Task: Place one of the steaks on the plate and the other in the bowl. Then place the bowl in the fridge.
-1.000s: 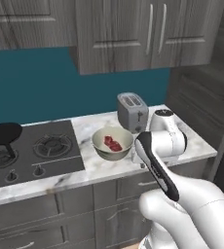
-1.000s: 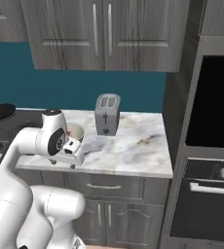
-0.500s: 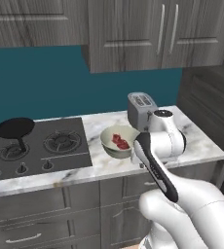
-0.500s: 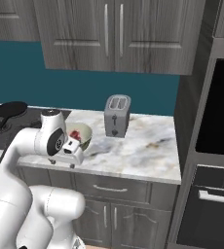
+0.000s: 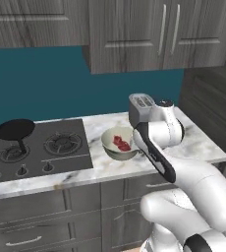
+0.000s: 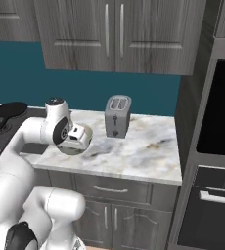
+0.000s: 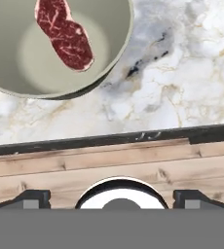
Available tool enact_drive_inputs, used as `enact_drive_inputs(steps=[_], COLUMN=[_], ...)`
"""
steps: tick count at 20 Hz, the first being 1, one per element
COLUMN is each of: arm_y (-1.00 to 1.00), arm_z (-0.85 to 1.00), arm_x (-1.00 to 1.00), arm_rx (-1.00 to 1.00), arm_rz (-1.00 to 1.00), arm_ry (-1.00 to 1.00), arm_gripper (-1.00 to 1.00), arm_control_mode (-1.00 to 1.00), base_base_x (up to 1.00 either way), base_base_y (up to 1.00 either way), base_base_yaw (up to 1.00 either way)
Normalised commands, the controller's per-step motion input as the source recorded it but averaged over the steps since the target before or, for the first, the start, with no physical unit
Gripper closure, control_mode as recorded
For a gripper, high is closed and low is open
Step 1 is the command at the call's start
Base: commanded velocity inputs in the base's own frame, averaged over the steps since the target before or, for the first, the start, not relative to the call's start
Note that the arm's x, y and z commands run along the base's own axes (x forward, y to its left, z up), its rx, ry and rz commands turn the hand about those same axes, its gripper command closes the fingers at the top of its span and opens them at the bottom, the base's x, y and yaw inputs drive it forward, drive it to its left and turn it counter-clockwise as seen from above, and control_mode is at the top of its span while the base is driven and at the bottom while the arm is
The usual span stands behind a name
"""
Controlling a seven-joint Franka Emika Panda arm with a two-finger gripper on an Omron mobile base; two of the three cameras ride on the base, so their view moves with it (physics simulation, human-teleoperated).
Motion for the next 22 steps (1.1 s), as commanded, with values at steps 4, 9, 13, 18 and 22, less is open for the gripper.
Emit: enact_drive_inputs(steps=[4,9,13,18,22], arm_y=[-0.38,-0.08,0.03,-0.08,0.0], arm_z=[0.01,0.0,0.0,-0.14,-0.26], arm_x=[0.68,0.78,0.54,0.39,0.24], arm_rx=[0.01,0.0,0.0,0.0,0.07], arm_rz=[-0.05,-0.02,0.0,0.0,0.0], arm_ry=[0.0,0.01,0.0,0.0,0.0], arm_gripper=[-1.0,-1.0,-1.0,-1.0,-1.0], arm_control_mode=[-1.0,-1.0,-1.0,-1.0,-1.0], base_base_x=[0.0,0.0,0.0,0.0,0.0], base_base_y=[0.0,0.0,0.0,0.0,0.0], base_base_yaw=[0.0,0.0,0.0,0.0,0.0])
